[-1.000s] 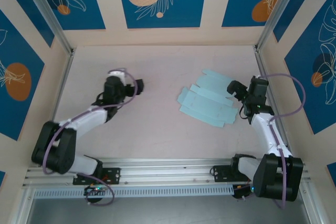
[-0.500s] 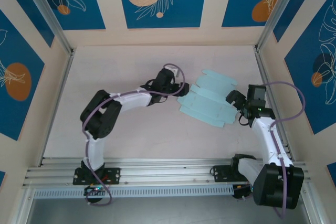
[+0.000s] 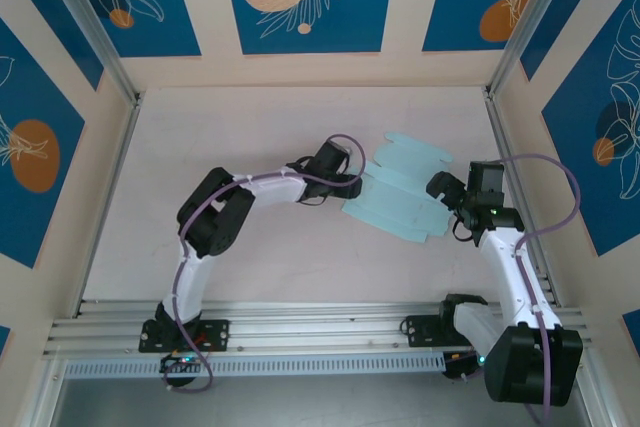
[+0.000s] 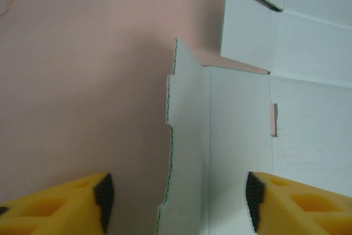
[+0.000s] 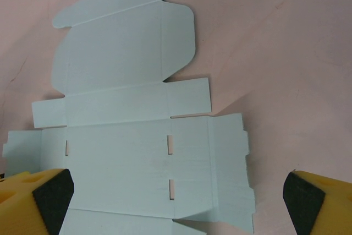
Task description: Fold the paper box
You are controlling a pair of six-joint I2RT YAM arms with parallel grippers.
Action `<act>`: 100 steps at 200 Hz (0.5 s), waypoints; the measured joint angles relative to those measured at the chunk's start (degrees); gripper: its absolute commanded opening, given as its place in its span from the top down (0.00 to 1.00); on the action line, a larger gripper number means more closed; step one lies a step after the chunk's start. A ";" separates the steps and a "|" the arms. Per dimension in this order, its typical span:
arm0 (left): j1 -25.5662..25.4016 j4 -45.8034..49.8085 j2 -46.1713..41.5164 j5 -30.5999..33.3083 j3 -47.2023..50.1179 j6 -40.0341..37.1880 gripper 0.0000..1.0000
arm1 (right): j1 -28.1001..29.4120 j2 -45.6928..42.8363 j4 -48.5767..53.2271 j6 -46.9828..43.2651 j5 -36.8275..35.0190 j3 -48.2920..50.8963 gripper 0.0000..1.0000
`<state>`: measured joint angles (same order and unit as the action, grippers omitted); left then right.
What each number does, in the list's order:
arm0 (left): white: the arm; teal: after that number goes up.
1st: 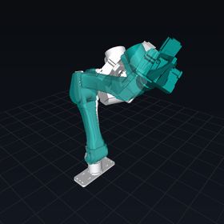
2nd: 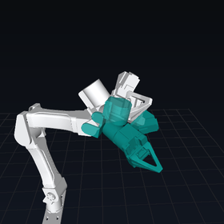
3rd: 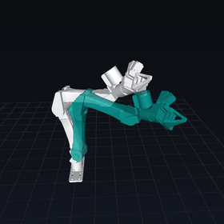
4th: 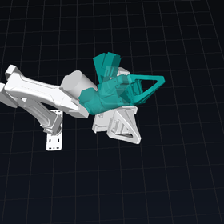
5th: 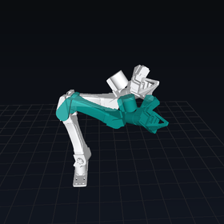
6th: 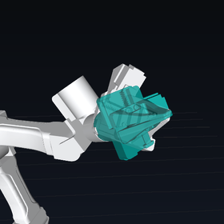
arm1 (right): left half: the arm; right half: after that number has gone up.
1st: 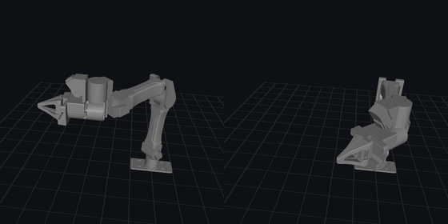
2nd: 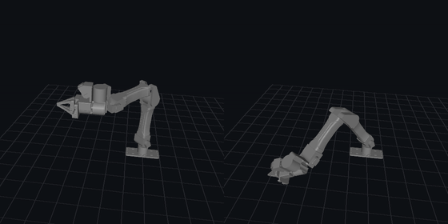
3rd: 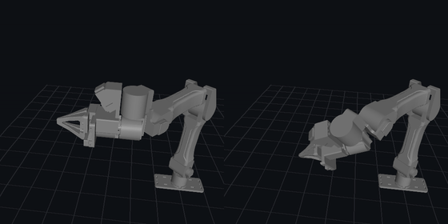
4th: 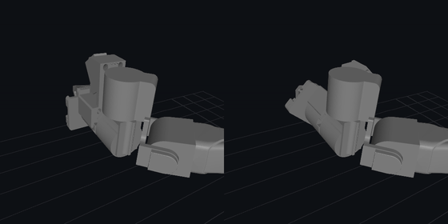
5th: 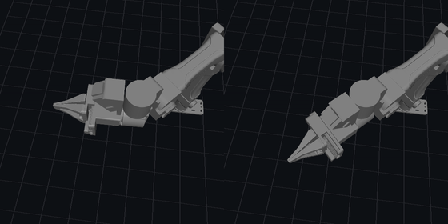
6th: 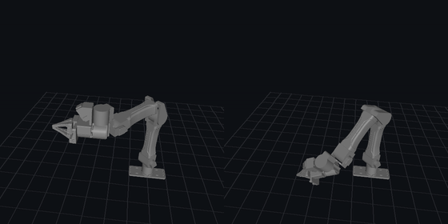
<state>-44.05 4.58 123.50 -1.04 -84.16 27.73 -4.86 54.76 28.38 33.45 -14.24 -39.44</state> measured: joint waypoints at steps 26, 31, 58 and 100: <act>0.00 0.26 0.74 -0.68 -0.98 -1.70 0.86 | 0.31 0.00 0.90 -0.02 0.04 -0.85 0.00; 0.07 0.44 0.76 -0.92 -0.98 -2.51 0.91 | 0.39 0.02 1.03 -0.04 0.07 -1.14 0.00; 0.74 0.35 0.72 -2.58 -0.98 -6.97 1.00 | 1.14 0.33 1.25 -0.50 0.81 -3.06 0.00; 5.75 0.66 -4.48 -7.69 3.08 -19.21 1.00 | 4.94 2.67 1.22 -4.09 6.03 -5.70 0.00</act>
<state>-38.30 5.23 119.02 -8.73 -81.08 8.51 0.08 57.43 29.61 29.36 -8.21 -45.15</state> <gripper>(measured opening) 0.044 0.995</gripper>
